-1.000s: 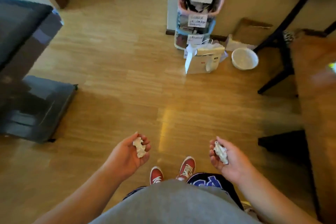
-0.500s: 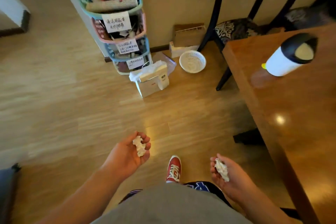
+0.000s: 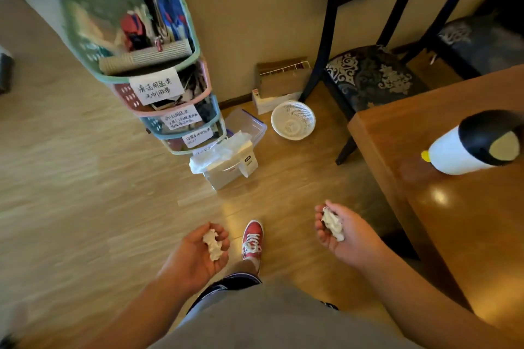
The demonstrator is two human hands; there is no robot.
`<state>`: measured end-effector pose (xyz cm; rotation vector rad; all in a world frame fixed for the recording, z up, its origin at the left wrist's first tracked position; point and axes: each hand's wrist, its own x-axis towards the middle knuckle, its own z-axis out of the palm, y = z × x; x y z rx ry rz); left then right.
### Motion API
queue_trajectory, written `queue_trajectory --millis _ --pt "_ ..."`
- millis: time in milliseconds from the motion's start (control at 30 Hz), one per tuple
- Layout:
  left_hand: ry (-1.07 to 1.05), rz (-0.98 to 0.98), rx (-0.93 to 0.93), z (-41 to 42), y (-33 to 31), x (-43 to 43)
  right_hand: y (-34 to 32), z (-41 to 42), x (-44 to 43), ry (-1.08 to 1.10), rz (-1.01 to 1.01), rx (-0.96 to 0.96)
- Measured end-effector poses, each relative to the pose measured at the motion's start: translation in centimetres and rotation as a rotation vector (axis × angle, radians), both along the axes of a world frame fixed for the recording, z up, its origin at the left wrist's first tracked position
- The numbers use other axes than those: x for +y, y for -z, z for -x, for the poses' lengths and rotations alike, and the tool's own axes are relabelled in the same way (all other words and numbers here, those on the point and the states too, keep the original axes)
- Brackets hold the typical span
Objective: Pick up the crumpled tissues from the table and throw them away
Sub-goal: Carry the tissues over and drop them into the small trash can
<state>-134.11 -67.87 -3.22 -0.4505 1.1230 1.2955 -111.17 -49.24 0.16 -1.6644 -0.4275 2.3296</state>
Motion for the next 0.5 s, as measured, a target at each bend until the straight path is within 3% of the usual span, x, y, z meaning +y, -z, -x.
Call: queue_trajectory --millis 267,500 --pt "0.359 0.004 0.023 5.6 -1.1 16.2 -0.3 -0.1 5.5 0.342 0.053 -0.060" --pt "0.711 -0.048 0.017 0.6 -3.4 29.8 -0.7 -6.0 5.9 0.747 0.027 0.014"
